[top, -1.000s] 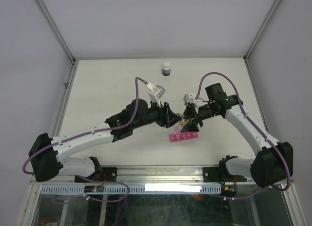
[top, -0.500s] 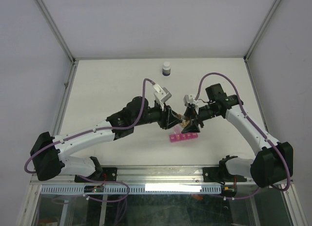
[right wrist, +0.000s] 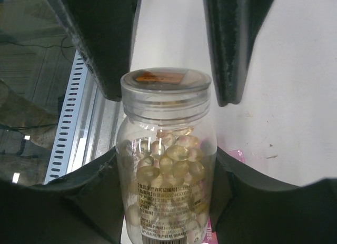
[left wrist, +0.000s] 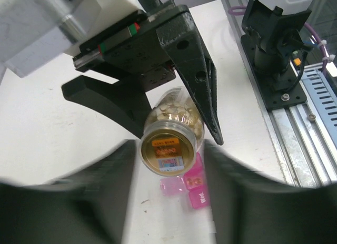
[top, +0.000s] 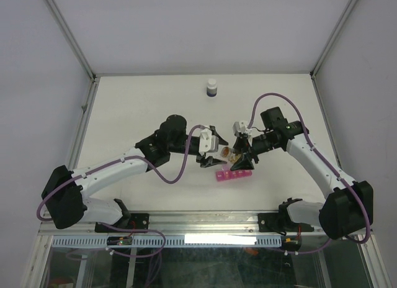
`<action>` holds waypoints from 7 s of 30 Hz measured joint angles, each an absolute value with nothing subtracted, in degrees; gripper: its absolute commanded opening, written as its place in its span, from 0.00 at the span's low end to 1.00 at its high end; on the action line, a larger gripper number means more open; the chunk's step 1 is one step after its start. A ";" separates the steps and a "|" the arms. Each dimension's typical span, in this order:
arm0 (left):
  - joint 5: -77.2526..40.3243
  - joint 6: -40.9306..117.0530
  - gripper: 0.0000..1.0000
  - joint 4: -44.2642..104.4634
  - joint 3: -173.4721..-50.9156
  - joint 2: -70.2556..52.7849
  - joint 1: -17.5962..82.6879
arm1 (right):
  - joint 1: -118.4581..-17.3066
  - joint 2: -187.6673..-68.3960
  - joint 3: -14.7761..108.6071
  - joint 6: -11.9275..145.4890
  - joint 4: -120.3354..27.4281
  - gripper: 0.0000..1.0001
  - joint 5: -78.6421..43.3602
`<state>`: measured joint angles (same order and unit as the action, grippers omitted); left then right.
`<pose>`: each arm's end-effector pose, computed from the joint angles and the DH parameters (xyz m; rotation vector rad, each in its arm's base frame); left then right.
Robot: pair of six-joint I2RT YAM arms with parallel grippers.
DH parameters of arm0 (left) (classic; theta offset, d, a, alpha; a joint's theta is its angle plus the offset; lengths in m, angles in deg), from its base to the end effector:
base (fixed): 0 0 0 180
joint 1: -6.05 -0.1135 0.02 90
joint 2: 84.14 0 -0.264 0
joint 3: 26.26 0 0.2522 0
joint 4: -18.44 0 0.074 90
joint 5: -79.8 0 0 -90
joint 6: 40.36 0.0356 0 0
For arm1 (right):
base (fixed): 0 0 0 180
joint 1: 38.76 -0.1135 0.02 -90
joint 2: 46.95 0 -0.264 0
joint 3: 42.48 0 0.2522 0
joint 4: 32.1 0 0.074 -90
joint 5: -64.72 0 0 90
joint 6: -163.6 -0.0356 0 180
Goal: Sort the pills into containers
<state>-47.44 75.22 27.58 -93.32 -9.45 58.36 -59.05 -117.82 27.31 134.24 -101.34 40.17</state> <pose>0.1653 -0.2492 0.3051 1.5207 1.1459 -0.9227 0.1909 0.1051 0.2746 -1.5997 1.5009 1.1846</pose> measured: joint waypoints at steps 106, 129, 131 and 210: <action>-46.56 69.63 0.99 24.04 -90.57 -8.35 57.75 | -58.42 -117.69 27.33 133.45 -99.40 0.00 40.56; -20.18 15.47 0.75 19.01 -84.16 -20.02 60.70 | -58.39 -117.71 27.33 133.06 -98.76 0.00 40.56; -18.61 15.12 0.71 21.48 -86.79 -18.43 62.40 | -58.39 -117.71 27.33 133.04 -98.70 0.00 40.56; -26.08 21.17 0.67 20.83 -89.39 -14.23 60.44 | -58.13 -117.69 27.33 133.06 -98.78 0.00 40.34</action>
<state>-26.08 21.17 20.83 -89.39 -14.23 60.44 -58.13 -117.69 27.33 133.06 -98.78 40.34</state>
